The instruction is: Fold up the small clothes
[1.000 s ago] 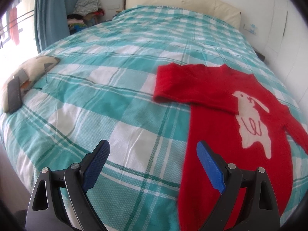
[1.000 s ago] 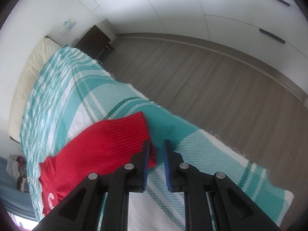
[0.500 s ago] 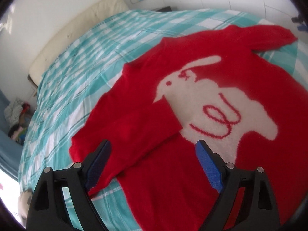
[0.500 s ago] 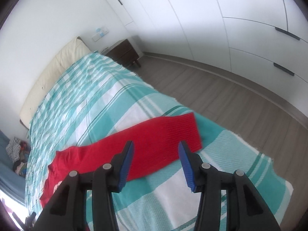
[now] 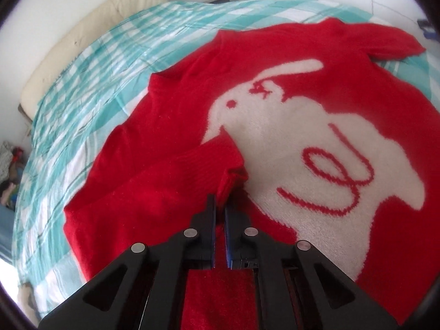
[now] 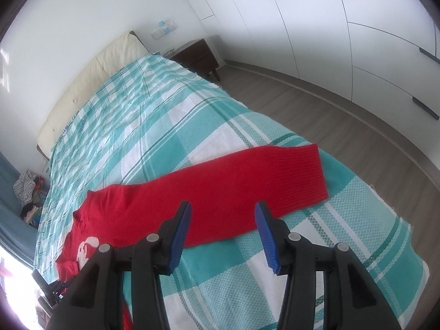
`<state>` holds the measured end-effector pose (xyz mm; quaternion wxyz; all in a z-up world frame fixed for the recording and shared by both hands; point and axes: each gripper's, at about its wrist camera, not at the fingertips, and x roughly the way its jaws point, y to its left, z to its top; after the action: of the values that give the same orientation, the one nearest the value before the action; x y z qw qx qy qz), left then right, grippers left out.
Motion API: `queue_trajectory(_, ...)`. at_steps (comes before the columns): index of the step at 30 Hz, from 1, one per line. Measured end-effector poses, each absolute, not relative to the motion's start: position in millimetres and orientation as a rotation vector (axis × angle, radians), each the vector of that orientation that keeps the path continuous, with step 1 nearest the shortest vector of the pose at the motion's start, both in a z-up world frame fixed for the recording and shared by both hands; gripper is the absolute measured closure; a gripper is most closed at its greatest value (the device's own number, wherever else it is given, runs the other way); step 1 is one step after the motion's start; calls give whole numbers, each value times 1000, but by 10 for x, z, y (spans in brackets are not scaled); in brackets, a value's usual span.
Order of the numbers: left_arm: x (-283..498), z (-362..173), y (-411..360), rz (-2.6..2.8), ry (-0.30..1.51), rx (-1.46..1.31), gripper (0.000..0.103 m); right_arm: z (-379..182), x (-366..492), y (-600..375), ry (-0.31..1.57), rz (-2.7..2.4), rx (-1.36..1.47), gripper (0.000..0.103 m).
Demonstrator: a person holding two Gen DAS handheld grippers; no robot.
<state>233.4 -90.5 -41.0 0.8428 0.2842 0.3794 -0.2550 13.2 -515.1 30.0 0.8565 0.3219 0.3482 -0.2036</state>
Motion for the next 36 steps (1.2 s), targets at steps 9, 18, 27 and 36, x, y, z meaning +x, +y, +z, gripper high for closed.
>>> queue_trajectory(9,2206,646,1523,-45,667,-264,100,454,147,-4999,690,-388,612,55)
queue_trajectory(18,1771,-148,2934,496,823,-538,100,441,276,-4765,707,-346,560,55)
queue_trajectory(27,1784,-558,2922,516,1039,-536,100,350,329,-4631,748,-346,521,55)
queue_trajectory(36,1506,-293,3115,517,963,-663,55,336,328,-4621,751,-346,522,55)
